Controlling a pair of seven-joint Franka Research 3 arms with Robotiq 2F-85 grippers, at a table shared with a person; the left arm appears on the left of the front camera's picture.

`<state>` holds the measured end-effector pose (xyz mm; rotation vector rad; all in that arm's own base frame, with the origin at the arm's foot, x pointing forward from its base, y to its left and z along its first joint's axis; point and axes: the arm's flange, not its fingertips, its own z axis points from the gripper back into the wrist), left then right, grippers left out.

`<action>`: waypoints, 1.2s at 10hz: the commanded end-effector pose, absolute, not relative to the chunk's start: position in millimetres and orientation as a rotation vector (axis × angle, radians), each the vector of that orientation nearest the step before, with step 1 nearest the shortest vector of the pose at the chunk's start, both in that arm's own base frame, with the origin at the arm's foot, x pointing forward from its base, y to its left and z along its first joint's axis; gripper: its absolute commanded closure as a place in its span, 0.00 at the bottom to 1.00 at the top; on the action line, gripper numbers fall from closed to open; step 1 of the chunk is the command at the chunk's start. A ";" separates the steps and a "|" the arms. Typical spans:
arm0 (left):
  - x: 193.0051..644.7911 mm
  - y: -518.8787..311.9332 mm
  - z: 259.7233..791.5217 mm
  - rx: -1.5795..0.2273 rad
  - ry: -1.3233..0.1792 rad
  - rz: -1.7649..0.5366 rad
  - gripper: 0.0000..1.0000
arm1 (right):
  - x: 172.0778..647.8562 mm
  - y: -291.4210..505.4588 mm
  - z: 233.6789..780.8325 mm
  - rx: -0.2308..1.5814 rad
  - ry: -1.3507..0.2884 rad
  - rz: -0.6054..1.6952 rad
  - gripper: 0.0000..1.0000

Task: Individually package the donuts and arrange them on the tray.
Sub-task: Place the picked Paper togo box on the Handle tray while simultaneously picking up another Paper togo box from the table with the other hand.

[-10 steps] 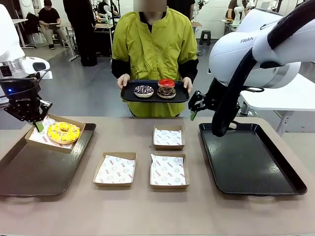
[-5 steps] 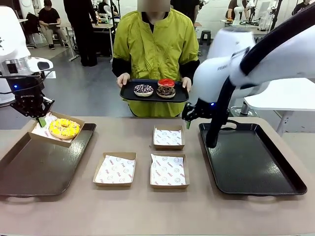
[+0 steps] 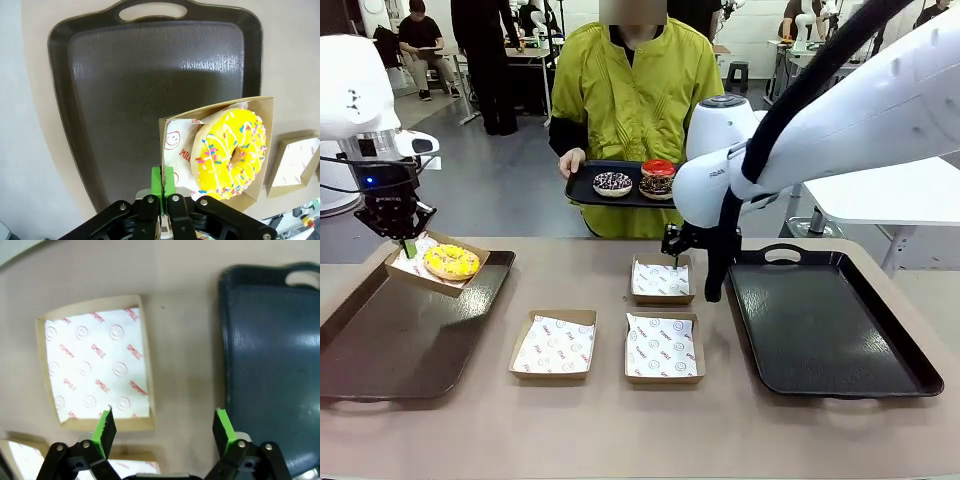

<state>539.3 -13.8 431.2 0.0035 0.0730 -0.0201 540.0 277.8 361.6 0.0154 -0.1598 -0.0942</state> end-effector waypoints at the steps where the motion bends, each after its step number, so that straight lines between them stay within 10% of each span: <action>1: 547.9 -5.2 426.8 -0.003 0.069 -0.053 0.99 | 556.7 290.7 352.6 -0.007 -0.206 -0.105 0.00; 12: 560.5 -11.3 393.4 -0.012 -0.053 0.067 0.99 | 552.9 273.1 339.0 0.067 -0.203 -0.105 0.00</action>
